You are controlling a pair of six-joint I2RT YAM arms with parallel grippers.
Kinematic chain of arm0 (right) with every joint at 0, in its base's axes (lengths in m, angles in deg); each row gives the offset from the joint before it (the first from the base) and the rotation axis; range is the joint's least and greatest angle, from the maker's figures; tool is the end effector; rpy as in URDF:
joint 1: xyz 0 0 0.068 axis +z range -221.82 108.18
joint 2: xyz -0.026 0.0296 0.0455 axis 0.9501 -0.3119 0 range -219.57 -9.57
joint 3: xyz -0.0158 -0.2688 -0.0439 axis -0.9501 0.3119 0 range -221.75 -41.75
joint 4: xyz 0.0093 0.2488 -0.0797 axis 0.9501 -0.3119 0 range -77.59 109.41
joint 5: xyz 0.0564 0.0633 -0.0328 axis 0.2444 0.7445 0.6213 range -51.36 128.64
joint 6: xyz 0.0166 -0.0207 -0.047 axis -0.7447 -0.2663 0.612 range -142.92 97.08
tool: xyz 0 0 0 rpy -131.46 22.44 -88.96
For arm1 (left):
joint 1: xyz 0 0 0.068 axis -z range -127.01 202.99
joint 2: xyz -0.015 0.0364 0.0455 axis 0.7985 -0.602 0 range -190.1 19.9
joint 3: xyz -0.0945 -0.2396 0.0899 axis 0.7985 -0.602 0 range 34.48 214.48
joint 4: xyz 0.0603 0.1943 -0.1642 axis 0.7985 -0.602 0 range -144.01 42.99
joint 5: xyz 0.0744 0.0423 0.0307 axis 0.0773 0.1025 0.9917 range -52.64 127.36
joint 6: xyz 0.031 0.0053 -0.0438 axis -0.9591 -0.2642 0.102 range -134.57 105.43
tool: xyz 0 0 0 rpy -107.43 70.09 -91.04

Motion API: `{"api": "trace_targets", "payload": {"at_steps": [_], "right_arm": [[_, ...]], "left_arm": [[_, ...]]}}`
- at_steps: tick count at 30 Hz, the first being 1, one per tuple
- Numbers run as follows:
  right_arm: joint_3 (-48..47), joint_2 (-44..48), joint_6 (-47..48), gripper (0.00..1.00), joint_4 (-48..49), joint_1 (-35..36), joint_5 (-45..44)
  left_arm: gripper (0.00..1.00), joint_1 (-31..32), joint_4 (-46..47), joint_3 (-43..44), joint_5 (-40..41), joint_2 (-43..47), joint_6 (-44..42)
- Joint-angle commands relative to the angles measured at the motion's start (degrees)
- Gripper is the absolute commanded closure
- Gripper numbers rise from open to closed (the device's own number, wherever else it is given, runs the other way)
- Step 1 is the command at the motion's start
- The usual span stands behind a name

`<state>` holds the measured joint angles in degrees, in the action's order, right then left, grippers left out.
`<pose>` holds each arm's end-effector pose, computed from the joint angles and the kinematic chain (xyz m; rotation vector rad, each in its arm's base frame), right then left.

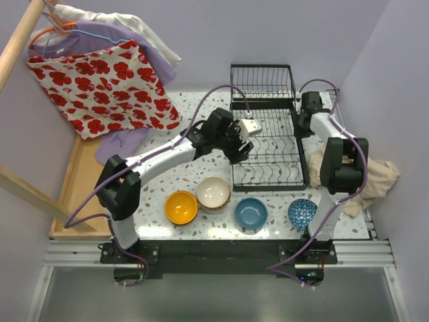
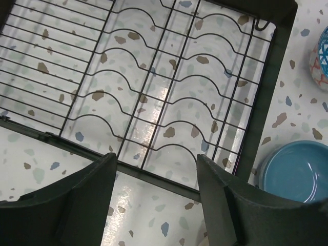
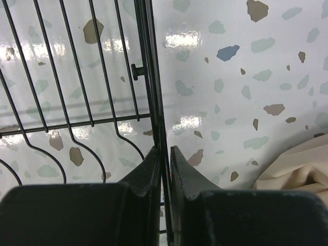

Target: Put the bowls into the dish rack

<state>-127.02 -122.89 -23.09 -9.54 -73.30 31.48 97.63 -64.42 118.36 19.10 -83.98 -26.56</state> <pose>0.4282 -0.0154 0.2020 0.0843 2.5612 -0.1690 0.2909 -0.3029 0.2769 1.2302 1.9050 -0.6625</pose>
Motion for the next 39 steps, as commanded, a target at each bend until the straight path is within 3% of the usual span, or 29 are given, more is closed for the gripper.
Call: {"api": "trace_targets", "payload": {"at_steps": [1, 3, 4, 8, 12, 20, 27, 32, 39], "right_arm": [[-1.03, -1.91, -6.35, 1.00, 5.66, 0.07, 2.06], [-1.82, -1.73, -5.55, 1.00, 4.44, 0.07, 1.62], [-2.17, -0.43, -4.24, 0.82, 2.86, 0.07, 1.53], [-0.33, 7.39, -1.69, 0.44, -1.36, -0.28, 1.61], [2.47, 16.97, -0.63, 0.34, -6.37, -0.63, 2.76], [11.88, 37.54, -0.45, 0.20, -16.74, -0.98, -0.83], [13.65, 49.76, -3.87, 0.11, -25.88, -2.92, -6.81], [8.55, 54.78, -4.85, 0.11, -30.11, -3.27, -7.79], [7.58, 58.82, -1.95, 0.11, -31.69, -3.27, -9.72]], "left_arm": [[0.31, -0.61, 0.97, 3.05, -0.90, 4.03, -1.63], [0.30, -0.61, 0.10, 3.57, -0.98, 5.08, -2.42], [0.30, -0.61, -0.17, 3.84, -1.51, 5.70, -2.69], [0.27, -0.52, -2.27, 4.28, -3.97, 9.12, -5.76], [0.25, 0.27, -8.15, 4.81, -8.80, 12.20, -9.54], [0.27, 13.26, -14.23, -5.64, -0.46, 19.67, -20.53], [0.32, 21.18, -21.78, -7.32, 1.03, 13.98, -13.08], [0.33, 24.69, -18.37, -8.73, 4.72, 10.72, -6.48], [0.36, 30.76, -17.92, -4.95, 8.50, 2.46, -7.00]]}}
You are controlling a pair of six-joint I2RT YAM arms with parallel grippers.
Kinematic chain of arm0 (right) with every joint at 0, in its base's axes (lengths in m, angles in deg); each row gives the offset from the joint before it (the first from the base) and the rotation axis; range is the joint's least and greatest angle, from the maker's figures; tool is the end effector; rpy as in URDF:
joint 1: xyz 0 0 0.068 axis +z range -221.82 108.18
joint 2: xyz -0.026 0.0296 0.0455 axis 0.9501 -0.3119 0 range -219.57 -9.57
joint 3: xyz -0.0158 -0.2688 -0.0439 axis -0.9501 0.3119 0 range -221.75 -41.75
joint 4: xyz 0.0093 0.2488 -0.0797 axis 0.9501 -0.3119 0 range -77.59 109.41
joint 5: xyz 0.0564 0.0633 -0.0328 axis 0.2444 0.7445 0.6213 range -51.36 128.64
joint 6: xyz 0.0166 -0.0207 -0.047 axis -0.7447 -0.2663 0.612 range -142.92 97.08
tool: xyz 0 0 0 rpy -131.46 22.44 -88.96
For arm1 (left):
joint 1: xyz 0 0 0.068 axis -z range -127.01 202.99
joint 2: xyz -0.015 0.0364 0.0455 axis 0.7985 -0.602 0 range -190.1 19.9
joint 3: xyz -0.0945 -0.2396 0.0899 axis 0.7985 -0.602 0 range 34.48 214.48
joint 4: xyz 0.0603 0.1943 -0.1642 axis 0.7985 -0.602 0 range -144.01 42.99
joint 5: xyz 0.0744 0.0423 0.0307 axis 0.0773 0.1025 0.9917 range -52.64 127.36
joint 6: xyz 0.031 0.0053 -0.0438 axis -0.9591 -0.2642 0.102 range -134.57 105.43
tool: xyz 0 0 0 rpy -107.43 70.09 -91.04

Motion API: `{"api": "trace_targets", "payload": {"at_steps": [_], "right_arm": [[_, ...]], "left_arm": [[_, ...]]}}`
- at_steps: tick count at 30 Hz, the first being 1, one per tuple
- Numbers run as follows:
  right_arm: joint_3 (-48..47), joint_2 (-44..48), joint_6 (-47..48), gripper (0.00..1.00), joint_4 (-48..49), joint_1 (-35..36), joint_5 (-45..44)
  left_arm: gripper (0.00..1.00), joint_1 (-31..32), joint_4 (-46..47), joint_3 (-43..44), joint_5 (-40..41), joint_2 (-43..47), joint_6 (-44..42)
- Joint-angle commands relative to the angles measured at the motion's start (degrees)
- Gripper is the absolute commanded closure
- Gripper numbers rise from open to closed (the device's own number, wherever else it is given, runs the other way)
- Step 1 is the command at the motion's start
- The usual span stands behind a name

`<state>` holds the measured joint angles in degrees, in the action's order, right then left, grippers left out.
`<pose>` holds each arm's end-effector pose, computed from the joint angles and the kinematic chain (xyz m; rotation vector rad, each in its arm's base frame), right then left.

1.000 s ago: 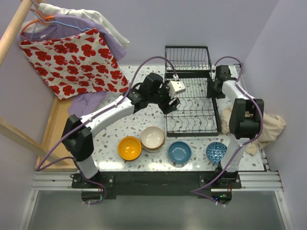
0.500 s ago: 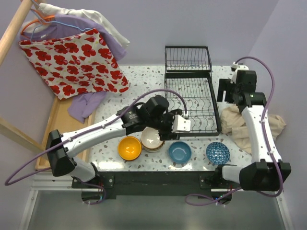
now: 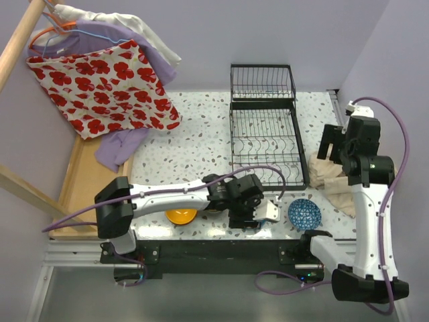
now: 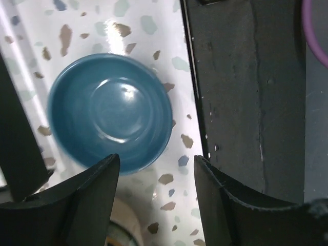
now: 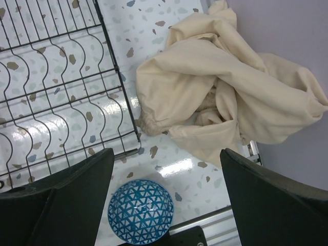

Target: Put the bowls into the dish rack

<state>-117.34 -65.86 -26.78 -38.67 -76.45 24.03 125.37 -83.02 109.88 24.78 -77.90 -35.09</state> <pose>0.1681 -0.0226 0.4027 0.3022 2.2174 -0.2936 0.1023 -0.3476 0.2445 1.9981 1.7844 -0.5965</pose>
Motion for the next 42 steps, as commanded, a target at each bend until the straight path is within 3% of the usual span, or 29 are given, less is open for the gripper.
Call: {"api": "trace_targets", "payload": {"at_steps": [1, 8, 14, 30, 36, 42], "right_arm": [[-1.84, 2.41, 2.36, 0.11, -2.65, -0.21, -2.96], [-4.12, 6.28, 1.22, 0.11, -3.26, -0.12, -4.28], [-3.51, 11.20, 0.78, 0.11, -4.49, -0.21, -4.72], [0.62, 13.14, -0.36, 0.11, -4.85, -0.39, -3.23], [0.71, 12.44, -0.97, 0.12, -4.49, -1.00, -2.44], [-0.26, 11.21, -1.77, 0.12, -4.32, -1.88, -1.39]], "left_arm": [[0.36, 3.73, 0.94, 3.70, 4.04, -4.41, 1.79], [0.36, 6.89, 2.26, 1.42, 7.91, -9.25, 1.27], [0.37, 8.83, 1.73, 5.90, 10.29, -12.15, 0.30], [0.46, 11.91, 0.94, 5.20, 12.40, -8.64, -3.30], [0.55, 11.82, 2.96, 6.16, 16.00, -11.53, -2.87], [0.71, 11.82, 5.25, 6.78, 20.31, -12.24, -2.43]]}}
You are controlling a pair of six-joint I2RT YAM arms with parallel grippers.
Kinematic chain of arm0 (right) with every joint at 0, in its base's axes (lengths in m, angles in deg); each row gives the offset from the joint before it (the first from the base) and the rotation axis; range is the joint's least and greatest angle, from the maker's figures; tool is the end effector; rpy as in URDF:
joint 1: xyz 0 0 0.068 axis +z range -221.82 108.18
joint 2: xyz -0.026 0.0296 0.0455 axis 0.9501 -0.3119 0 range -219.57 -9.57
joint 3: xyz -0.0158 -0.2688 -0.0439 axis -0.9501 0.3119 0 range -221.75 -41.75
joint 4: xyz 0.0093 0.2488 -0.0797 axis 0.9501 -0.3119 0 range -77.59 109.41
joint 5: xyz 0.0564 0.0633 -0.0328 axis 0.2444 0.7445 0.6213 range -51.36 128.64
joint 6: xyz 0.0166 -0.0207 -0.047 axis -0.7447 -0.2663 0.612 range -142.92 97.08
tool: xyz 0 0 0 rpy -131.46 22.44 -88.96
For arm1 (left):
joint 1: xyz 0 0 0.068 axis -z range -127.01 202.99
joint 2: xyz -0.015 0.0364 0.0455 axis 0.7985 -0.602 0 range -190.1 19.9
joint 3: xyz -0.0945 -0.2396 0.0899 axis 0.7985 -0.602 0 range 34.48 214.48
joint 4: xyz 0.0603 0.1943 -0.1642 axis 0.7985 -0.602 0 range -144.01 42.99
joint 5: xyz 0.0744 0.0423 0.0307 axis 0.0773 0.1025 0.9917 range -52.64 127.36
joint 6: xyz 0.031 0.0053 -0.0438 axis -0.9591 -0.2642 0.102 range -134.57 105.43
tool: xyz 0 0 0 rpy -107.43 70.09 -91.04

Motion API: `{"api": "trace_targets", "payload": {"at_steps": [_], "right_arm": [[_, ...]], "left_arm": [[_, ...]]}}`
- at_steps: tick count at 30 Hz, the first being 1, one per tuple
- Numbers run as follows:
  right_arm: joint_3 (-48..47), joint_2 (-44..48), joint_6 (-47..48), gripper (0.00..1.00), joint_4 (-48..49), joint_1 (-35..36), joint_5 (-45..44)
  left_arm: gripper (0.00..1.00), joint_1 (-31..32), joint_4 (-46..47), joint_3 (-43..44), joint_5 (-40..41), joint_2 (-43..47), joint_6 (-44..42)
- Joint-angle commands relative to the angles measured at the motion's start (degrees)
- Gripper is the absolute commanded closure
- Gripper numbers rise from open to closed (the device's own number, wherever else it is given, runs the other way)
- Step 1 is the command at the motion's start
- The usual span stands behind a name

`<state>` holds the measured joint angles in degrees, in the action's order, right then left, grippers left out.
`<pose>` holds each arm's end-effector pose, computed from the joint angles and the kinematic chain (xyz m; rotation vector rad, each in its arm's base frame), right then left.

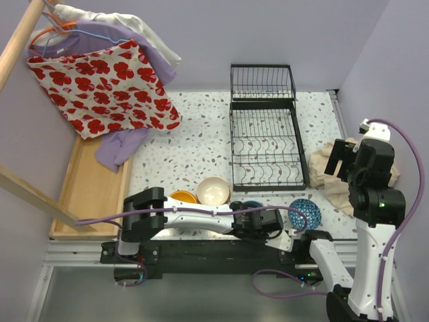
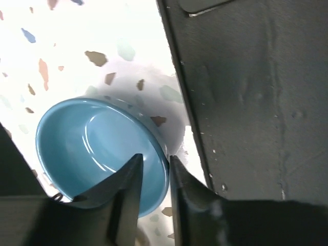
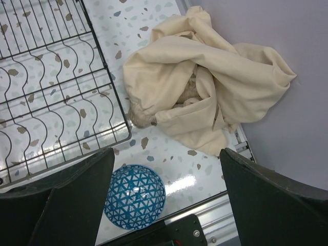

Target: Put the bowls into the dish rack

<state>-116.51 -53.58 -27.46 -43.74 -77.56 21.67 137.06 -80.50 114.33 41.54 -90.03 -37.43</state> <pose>0.0997 -0.0204 0.4158 0.3629 2.0950 -0.3284 0.0440 -0.3985 0.1928 2.1542 1.6249 -0.2377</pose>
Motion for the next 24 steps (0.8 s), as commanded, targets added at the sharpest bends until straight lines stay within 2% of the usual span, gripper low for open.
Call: {"api": "trace_targets", "payload": {"at_steps": [1, 6, 14, 18, 20, 21, 24], "right_arm": [[-1.17, -1.17, -1.00, 0.12, 0.67, -1.03, 1.06], [-1.17, -1.25, -1.09, 0.14, 0.49, -2.17, 0.89], [-3.37, -2.66, -1.35, 0.16, -0.13, -3.93, 1.06], [-4.77, -6.07, -1.88, 0.16, 0.14, -4.54, 3.17], [-5.74, -7.57, -1.79, 0.17, 0.14, -4.98, 3.61], [-6.62, -8.19, -1.79, 0.17, 0.14, -5.07, 3.79], [-7.59, -10.65, -1.62, 0.18, 0.23, -5.16, 4.49]], "left_arm": [[0.79, 0.13, 2.82, 2.15, 3.72, 0.33, 0.26], [1.00, 0.21, 1.60, 1.62, 1.71, 2.26, 1.05], [1.00, -0.14, -2.80, 7.32, -0.41, 8.41, 1.23], [1.00, -2.15, -4.38, 16.26, -2.77, 8.33, 1.23], [1.00, -5.13, -5.97, 20.50, -3.83, 7.10, 1.93], [1.00, -6.36, -5.97, 24.17, -7.14, 6.75, 2.19], [1.00, -11.11, -3.69, 28.15, -9.80, 5.26, 1.85]]}}
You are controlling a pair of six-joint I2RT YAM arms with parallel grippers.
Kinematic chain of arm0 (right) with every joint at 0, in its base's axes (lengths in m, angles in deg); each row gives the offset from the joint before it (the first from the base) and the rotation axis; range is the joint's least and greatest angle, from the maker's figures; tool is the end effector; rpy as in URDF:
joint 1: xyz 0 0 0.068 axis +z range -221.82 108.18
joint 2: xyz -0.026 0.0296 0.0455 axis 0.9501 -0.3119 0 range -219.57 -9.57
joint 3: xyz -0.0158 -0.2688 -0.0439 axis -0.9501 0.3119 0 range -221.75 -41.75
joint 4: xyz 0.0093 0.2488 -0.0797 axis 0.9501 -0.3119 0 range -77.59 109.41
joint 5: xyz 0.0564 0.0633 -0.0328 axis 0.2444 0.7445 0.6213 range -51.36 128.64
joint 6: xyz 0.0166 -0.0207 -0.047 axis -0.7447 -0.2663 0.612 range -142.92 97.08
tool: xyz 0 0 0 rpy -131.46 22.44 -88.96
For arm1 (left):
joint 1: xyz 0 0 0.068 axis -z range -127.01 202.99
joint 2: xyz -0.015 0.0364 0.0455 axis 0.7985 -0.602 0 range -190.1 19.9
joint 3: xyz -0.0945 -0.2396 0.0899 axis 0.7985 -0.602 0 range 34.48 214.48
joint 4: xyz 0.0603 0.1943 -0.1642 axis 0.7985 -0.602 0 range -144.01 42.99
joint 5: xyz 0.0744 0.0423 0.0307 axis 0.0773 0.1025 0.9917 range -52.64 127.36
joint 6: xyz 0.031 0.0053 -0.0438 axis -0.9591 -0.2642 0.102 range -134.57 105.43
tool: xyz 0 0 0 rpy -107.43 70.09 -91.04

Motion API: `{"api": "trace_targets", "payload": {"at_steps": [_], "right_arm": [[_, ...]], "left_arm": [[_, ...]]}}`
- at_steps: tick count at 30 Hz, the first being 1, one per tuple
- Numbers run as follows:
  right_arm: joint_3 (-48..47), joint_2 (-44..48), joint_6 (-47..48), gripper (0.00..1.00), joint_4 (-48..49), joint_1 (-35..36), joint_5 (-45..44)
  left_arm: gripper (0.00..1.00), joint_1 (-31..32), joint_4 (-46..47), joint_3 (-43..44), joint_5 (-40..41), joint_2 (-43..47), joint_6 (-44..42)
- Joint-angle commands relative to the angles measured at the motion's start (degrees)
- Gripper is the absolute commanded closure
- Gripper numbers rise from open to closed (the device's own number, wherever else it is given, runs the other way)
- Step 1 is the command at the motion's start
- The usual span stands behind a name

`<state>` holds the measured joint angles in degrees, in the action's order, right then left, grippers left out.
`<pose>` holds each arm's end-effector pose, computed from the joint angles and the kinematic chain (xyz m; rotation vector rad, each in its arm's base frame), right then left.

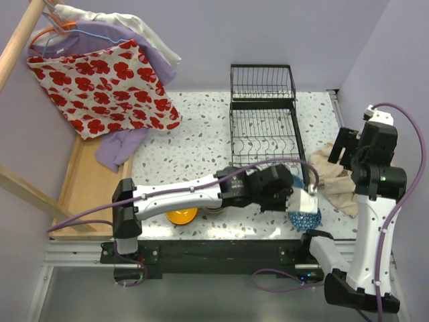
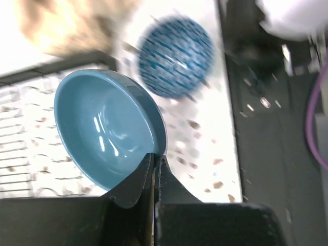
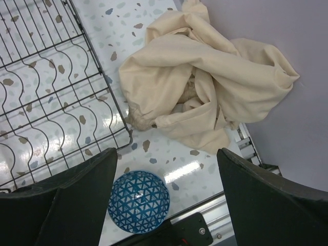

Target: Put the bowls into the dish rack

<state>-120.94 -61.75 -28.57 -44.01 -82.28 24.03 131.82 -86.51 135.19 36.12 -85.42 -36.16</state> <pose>0.1325 -0.0335 0.4223 0.4487 2.1554 -0.3280 0.0801 -0.4098 0.3320 1.8509 1.5274 -0.5093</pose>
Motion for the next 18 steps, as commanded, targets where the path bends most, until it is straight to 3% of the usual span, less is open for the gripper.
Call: {"api": "trace_targets", "payload": {"at_steps": [1, 6, 11, 18], "right_arm": [[-3.15, -3.70, -0.33, 0.18, 0.58, -0.44, 2.22], [-2.54, -6.35, 1.17, 0.20, 1.54, -0.79, 1.87], [-2.28, -7.84, 1.78, 0.20, 1.54, -3.07, 1.96], [-2.36, -10.48, 2.31, 0.21, 0.84, -5.19, 1.78]], "left_arm": [[1.00, -7.88, 5.11, 7.31, -4.74, 0.47, 0.06], [1.00, -15.44, 14.00, 7.83, -9.73, -1.29, 3.03], [1.00, -20.20, 28.14, 3.99, -16.33, -2.35, 13.04], [1.00, -25.38, 60.37, -5.07, -23.98, -5.41, 34.90]]}}
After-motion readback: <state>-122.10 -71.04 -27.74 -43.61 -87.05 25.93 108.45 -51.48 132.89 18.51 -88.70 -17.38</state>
